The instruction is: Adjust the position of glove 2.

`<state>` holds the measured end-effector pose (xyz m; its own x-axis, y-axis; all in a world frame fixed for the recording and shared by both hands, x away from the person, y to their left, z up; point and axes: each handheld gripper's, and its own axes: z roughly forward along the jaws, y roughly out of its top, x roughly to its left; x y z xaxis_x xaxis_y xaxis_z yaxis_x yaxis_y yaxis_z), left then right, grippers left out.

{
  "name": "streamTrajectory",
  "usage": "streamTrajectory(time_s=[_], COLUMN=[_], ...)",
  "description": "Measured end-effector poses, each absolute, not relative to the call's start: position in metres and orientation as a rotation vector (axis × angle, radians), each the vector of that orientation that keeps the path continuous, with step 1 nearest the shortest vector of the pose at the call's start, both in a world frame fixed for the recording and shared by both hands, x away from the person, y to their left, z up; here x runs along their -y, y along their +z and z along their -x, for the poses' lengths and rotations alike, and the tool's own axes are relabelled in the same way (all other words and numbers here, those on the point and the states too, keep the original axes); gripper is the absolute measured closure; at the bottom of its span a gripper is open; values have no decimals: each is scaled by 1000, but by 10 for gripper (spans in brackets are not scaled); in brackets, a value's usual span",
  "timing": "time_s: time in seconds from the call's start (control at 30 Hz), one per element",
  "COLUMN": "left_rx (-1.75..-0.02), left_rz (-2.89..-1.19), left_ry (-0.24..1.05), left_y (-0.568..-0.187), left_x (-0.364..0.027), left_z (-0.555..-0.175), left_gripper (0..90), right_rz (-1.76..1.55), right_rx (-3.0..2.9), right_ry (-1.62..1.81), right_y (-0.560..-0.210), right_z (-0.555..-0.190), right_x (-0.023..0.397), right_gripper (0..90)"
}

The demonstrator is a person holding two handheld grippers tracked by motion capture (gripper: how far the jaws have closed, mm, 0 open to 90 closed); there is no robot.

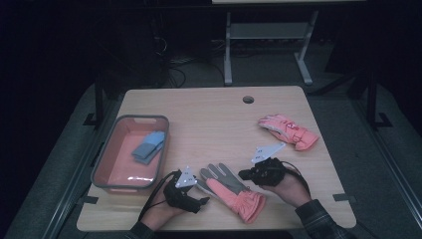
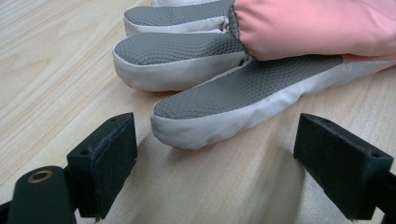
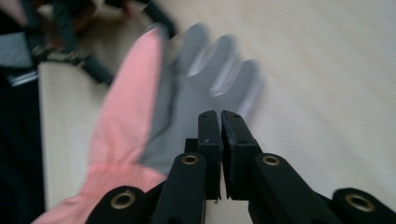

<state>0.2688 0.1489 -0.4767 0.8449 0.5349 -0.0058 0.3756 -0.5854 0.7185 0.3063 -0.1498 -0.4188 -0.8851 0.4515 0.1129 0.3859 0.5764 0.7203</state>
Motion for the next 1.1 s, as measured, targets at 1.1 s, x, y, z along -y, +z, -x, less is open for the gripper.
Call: streamTrajectory(time_s=[1.1], left_rx=[-661], left_rz=[-2262], left_ry=[272], left_y=[-477], left_x=[-149], left_z=[-269], left_gripper=[127], right_rz=[-1201], right_rx=[-2322], right_ry=[996], right_y=[-399], right_z=[-432], right_x=[280], right_gripper=[900])
